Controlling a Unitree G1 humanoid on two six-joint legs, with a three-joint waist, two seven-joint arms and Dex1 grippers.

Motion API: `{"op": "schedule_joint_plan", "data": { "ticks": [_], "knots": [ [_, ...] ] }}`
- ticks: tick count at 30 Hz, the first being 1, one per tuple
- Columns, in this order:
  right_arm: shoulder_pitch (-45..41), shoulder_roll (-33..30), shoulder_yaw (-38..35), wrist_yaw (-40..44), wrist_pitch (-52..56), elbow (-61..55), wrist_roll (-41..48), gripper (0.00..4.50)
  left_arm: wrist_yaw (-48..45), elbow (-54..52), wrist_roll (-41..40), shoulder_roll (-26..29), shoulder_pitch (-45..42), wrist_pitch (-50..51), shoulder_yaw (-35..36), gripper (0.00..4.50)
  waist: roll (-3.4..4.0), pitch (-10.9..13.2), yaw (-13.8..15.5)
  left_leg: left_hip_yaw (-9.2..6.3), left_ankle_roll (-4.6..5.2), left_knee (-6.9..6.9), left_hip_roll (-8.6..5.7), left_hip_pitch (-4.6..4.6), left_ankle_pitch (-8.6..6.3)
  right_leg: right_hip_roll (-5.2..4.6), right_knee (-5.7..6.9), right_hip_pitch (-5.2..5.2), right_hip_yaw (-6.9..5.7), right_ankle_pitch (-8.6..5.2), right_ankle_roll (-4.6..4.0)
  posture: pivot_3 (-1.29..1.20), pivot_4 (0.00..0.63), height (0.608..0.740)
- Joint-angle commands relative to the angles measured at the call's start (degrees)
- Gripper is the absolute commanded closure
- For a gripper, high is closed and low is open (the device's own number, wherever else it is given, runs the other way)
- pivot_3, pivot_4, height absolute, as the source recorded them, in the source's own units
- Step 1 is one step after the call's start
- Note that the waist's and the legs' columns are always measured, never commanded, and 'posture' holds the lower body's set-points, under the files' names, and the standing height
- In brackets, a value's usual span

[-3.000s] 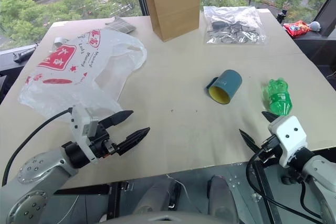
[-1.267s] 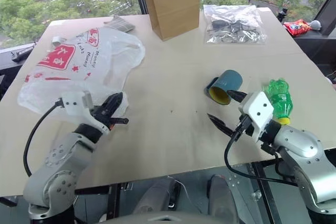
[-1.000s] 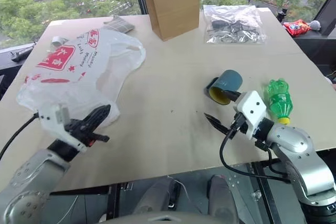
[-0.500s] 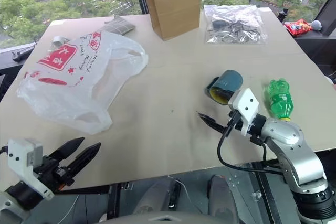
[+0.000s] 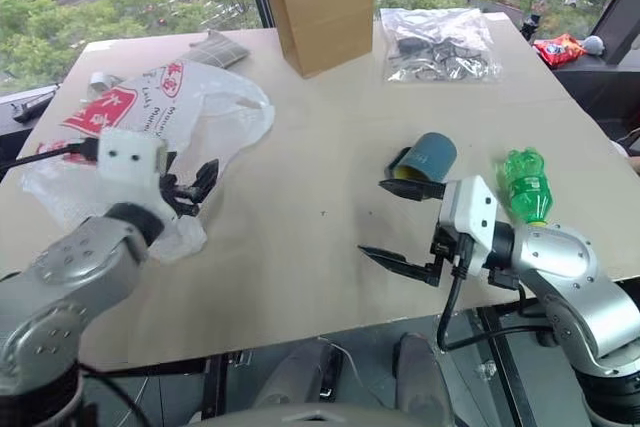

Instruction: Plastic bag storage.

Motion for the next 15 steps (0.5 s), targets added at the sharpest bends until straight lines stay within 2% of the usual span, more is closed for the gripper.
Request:
{"op": "schedule_joint_plan", "data": {
  "ticks": [1, 4, 15],
  "knots": [
    [-1.36, -1.07, -2.16, -0.36, -0.84, -2.25, 0.7, 0.0, 7.96, 4.76, 12.83, 1.21, -4.4, 5.96, -7.44, 1.43, 0.01, 0.0, 0.23, -0.01, -0.01, -0.02, 0.03, 0.0, -0.01, 0.04, 0.0, -0.01, 0.0, 0.0, -0.01, 0.0, 0.15, 0.74],
    [-1.78, -1.46, -2.6, -1.19, -0.37, -2.57, 1.02, 0.0, 8.87, 6.42, 20.19, 4.46, -5.05, 6.91, -12.44, 1.43, -0.01, 0.01, 0.27, 0.05, -0.02, -0.06, 0.06, 0.0, -0.01, 0.06, -0.02, -0.02, 0.05, 0.0, 0.0, 0.0, 0.15, 0.74],
    [-3.59, -1.68, -1.23, -2.48, 0.23, -2.39, 0.09, 0.0, -0.6, 26.28, 32.56, 0.41, -10.49, -3.06, -18.42, 1.43, -0.02, 0.02, 0.63, -0.02, -0.02, 0.0, 0.04, -0.03, -0.01, 0.02, -0.03, 0.0, -0.03, 0.0, 0.01, 0.0, 0.15, 0.74]
  ]
}}
